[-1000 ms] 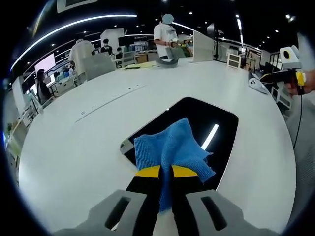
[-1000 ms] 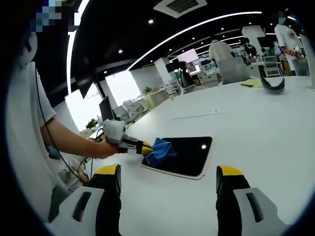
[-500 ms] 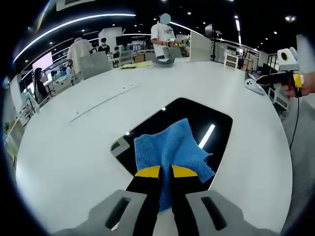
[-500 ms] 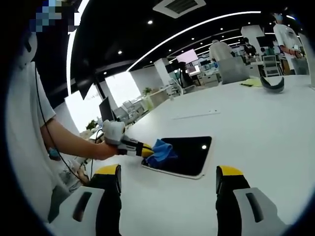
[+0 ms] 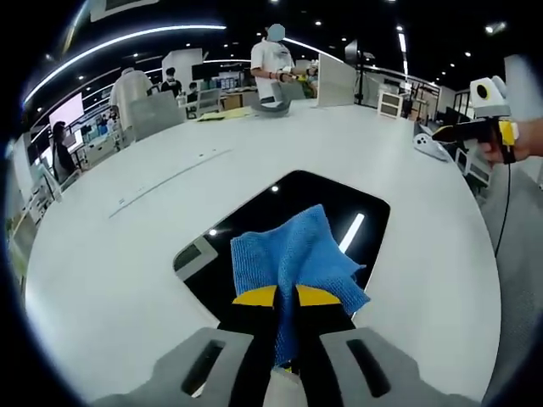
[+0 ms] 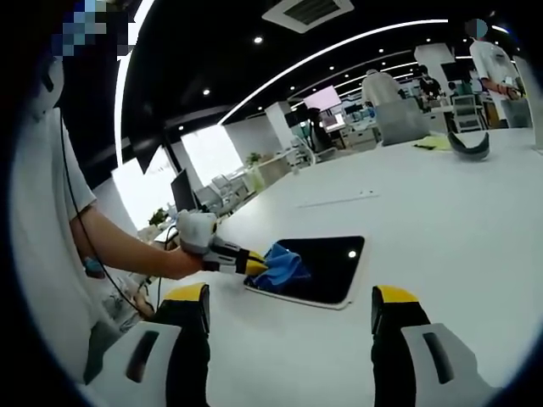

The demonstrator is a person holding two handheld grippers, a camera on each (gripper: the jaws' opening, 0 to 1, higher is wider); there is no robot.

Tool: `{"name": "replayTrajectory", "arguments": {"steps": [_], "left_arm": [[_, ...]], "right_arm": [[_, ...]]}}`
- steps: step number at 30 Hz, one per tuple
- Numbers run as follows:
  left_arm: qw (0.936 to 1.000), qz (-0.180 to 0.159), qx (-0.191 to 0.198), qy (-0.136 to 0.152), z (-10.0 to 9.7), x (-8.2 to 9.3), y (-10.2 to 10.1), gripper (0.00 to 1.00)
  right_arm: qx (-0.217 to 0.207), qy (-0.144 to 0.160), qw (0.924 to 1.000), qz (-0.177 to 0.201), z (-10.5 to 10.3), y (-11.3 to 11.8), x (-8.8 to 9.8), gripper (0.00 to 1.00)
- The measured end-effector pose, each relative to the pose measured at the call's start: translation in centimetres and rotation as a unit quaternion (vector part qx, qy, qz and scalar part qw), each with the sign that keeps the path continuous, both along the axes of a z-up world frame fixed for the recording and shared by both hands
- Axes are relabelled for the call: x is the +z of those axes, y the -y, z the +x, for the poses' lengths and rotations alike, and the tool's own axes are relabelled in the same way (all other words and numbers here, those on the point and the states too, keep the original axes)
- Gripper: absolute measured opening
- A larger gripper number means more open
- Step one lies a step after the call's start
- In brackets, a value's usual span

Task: Wipe the mirror surface with the cleaning cloth until all visible marks leave the cleaned area.

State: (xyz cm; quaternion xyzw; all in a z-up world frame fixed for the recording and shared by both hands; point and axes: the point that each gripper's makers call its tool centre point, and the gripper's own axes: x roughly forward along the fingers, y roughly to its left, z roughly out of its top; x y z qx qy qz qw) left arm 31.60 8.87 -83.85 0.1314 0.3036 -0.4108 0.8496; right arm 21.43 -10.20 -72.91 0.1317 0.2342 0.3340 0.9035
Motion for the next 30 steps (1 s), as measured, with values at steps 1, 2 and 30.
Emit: {"name": "replayTrajectory", "arguments": {"steps": [1, 2, 30], "left_arm": [[1.0, 0.001, -0.002, 0.0, 0.0, 0.0, 0.1, 0.05], [1.0, 0.001, -0.003, -0.001, -0.1, 0.0, 0.3, 0.05], [0.9992, -0.013, -0.039, -0.005, -0.5, -0.1, 4.3, 0.04]], "right_arm": [[0.001, 0.001, 1.0, 0.0, 0.0, 0.0, 0.0, 0.76], [0.001, 0.0, 1.0, 0.0, 0.0, 0.0, 0.0, 0.76], [0.013, 0.004, 0.9995, -0.027, 0.2, 0.1, -0.4, 0.89]]}}
